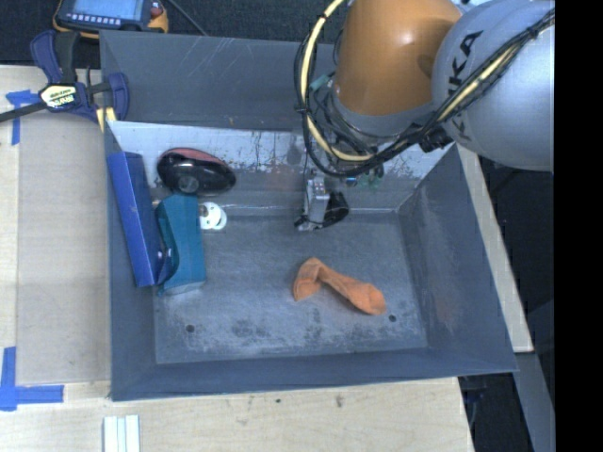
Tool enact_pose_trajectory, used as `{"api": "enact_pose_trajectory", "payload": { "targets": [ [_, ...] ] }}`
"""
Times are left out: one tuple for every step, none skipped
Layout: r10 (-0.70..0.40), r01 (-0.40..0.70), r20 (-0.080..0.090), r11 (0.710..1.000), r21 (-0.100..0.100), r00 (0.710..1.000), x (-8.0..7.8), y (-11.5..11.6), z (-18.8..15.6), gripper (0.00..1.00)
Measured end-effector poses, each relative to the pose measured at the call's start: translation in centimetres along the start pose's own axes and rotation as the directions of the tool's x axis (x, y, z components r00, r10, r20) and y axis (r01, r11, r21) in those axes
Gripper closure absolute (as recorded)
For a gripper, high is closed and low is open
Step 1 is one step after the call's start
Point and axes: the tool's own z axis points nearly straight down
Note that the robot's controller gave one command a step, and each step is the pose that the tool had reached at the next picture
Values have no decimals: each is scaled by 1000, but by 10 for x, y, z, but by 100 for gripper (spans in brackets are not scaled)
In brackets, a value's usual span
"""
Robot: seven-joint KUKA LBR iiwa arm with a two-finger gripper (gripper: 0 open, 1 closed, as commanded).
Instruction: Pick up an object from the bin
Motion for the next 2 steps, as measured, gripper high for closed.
{"api": "enact_pose_trajectory", "payload": {
  "targets": [
    [63,-63,3,998,0,998,49,-23,51,0],
    [70,-70,-9,998,2,997,63,-28,77,0]
  ]
}}
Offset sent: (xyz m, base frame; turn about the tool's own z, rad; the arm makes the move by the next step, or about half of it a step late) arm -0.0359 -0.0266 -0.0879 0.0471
